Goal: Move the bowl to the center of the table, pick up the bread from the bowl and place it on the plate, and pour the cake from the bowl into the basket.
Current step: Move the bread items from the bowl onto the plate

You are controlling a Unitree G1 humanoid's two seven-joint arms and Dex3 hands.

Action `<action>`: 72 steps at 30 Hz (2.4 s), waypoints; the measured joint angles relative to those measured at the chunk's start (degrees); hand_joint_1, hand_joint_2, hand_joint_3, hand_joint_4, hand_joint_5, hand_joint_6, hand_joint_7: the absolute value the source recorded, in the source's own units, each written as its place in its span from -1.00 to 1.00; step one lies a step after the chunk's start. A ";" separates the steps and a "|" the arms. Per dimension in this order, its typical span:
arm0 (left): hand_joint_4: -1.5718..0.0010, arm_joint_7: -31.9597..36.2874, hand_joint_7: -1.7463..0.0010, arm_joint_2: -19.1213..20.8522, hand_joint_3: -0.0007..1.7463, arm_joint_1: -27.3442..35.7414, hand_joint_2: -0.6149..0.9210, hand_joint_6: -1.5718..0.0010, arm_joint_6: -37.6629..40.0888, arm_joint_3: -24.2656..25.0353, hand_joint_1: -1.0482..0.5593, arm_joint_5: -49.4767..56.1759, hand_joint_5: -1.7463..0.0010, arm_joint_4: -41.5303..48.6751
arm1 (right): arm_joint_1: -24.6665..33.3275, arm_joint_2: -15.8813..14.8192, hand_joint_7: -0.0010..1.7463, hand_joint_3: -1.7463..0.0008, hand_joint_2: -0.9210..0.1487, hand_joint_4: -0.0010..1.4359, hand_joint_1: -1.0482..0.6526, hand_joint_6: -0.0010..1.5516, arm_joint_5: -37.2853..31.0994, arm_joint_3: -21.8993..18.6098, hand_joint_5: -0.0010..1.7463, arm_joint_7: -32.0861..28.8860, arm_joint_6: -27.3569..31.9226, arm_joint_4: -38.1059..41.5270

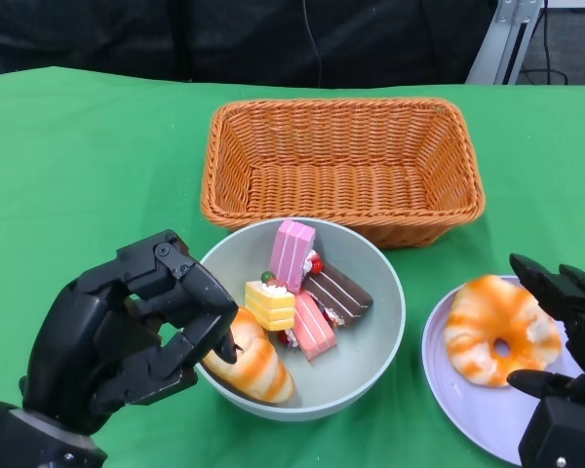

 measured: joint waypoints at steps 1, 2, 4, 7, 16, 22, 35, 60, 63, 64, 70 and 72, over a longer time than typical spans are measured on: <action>0.03 0.00 -0.42 0.04 -0.26 0.00 0.81 0.04 0.00 -0.02 0.12 -0.06 -0.82 0.00 | 0.00 0.00 -1.00 0.76 -1.00 -1.00 -0.58 -1.00 -0.41 -0.06 -1.00 -0.70 -0.76 0.43; 0.03 0.00 -0.42 0.07 -0.26 0.00 0.81 0.04 0.00 -0.04 0.13 -0.06 -0.82 0.00 | 0.00 0.00 -1.00 0.73 -1.00 -1.00 -0.61 -1.00 -0.85 -0.14 -1.00 -1.37 -1.51 0.89; 0.03 0.00 -0.42 0.11 -0.26 0.00 0.81 0.04 0.00 -0.09 0.13 -0.05 -0.81 0.00 | -0.02 0.01 -1.00 0.71 -1.00 -1.00 -0.63 -1.00 -1.01 -0.36 -1.00 -2.19 -2.73 1.27; 0.02 0.00 -0.41 0.12 -0.25 0.00 0.81 0.04 0.00 -0.19 0.13 -0.04 -0.81 0.01 | -0.05 0.04 -1.00 0.70 -1.00 -1.00 -0.64 -1.00 -1.05 -0.78 -1.00 -2.79 -3.79 1.78; 0.02 0.01 -0.42 0.13 -0.27 0.03 0.82 0.03 0.00 -0.40 0.12 -0.08 -0.82 0.00 | 0.08 4.68 -0.87 0.80 -1.00 -0.44 -0.52 -0.56 11.84 -4.77 -0.79 -1.88 -11.05 -2.53; 0.03 0.02 -0.42 0.11 -0.30 0.01 0.83 0.04 -0.01 -0.42 0.11 -0.05 -0.83 0.12 | 0.13 7.32 -0.82 0.85 -1.00 -0.13 -0.41 -0.26 19.11 -5.04 -0.71 3.78 -8.97 -9.89; 0.02 0.05 -0.40 0.08 -0.52 0.01 0.96 0.03 -0.05 -0.36 0.08 -0.02 -0.82 0.16 | 0.17 9.41 -0.88 0.91 -0.99 -0.14 -0.38 -0.25 21.56 -4.85 -0.73 8.86 -6.28 -17.11; 0.04 0.08 -0.41 -0.58 -0.56 -0.30 0.98 0.04 -1.42 -0.38 0.09 0.71 -0.82 0.14 | -8.79 11.56 -0.93 0.99 -0.95 0.04 -0.42 -0.10 23.13 6.93 -0.73 20.31 -9.80 -8.97; 0.04 0.08 -0.41 -0.58 -0.57 -0.31 0.98 0.04 -1.62 -0.36 0.09 0.75 -0.82 0.14 | -9.35 11.59 -0.94 0.99 -0.95 0.04 -0.42 -0.10 23.13 7.08 -0.74 20.76 -10.95 -7.55; 0.04 0.08 -0.41 -0.58 -0.57 -0.31 0.98 0.04 -1.62 -0.37 0.08 0.75 -0.82 0.14 | -9.51 11.62 -0.95 0.99 -0.96 0.04 -0.42 -0.10 23.13 7.11 -0.75 20.81 -11.22 -7.24; 0.04 0.07 -0.40 -0.58 -0.60 -0.30 1.00 0.04 -1.62 -0.37 0.08 0.68 -0.81 0.14 | -10.54 12.16 -0.97 0.99 -0.99 0.05 -0.43 -0.11 22.49 8.15 -0.76 20.79 -12.88 -5.25; 0.04 0.07 -0.39 -0.58 -0.60 -0.30 1.00 0.04 -1.62 -0.37 0.08 0.62 -0.81 0.14 | -10.83 12.42 -0.97 0.99 -0.99 0.05 -0.43 -0.11 21.65 8.77 -0.77 20.71 -13.05 -4.98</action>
